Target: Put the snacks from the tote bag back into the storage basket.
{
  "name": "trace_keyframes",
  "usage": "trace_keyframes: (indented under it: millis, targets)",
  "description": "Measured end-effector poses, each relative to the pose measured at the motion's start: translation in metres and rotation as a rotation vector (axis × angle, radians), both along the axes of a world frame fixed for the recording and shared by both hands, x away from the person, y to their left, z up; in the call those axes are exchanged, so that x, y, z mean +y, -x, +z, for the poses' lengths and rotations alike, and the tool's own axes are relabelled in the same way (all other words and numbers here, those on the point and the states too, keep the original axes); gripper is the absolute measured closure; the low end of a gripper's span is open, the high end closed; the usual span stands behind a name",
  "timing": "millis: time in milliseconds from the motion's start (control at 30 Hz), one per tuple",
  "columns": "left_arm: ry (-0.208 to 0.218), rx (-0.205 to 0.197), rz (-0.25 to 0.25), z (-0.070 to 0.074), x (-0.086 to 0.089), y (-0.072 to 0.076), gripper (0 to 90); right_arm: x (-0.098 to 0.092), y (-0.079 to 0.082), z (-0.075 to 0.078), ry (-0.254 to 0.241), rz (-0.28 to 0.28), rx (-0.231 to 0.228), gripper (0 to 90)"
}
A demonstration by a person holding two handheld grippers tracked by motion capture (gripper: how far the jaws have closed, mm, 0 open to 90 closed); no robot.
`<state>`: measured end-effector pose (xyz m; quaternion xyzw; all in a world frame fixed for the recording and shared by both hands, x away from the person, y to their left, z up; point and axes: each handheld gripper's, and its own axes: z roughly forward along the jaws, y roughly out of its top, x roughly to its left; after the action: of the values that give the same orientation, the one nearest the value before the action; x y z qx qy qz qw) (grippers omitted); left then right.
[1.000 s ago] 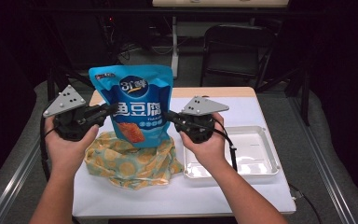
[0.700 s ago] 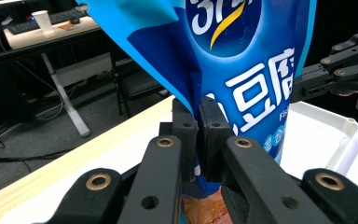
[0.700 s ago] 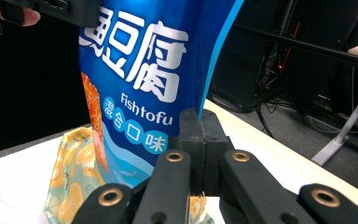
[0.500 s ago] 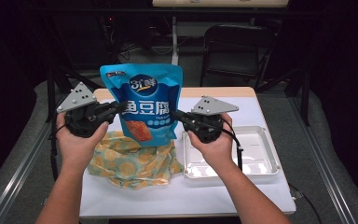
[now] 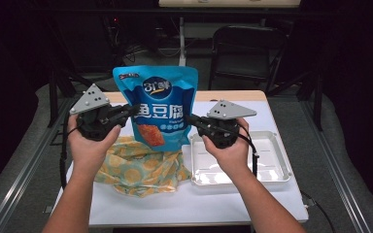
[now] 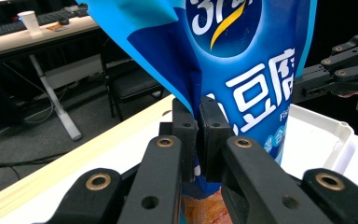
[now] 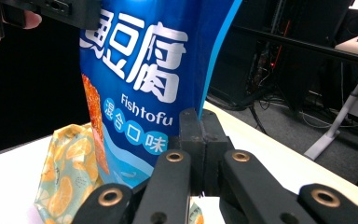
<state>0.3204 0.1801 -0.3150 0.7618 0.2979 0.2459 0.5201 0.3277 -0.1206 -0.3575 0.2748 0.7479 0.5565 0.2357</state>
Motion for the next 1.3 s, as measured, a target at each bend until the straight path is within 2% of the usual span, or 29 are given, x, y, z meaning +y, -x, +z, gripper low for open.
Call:
trace_keyframes:
  millis: [600, 700, 967, 1233, 1300]
  targets:
    - [0.001, 0.003, -0.044, -0.010, -0.040, -0.010, 87.3, -0.037, 0.002, -0.010, -0.002, -0.062, 0.001, 90.0]
    - [-0.001, 0.003, -0.052, -0.013, -0.050, -0.012, 87.2, -0.047, 0.002, -0.014, -0.008, -0.078, 0.001, 90.0]
    - [0.027, -0.001, -0.067, -0.026, -0.068, -0.014, 87.2, -0.066, 0.004, -0.023, -0.026, -0.108, -0.001, 90.0]
    - [0.003, 0.001, -0.070, -0.034, -0.079, -0.017, 87.3, -0.076, 0.003, -0.036, -0.043, -0.116, 0.017, 90.0]
    - [0.014, 0.008, -0.072, -0.037, -0.080, -0.017, 87.3, -0.077, 0.004, -0.038, -0.041, -0.126, 0.014, 90.0]
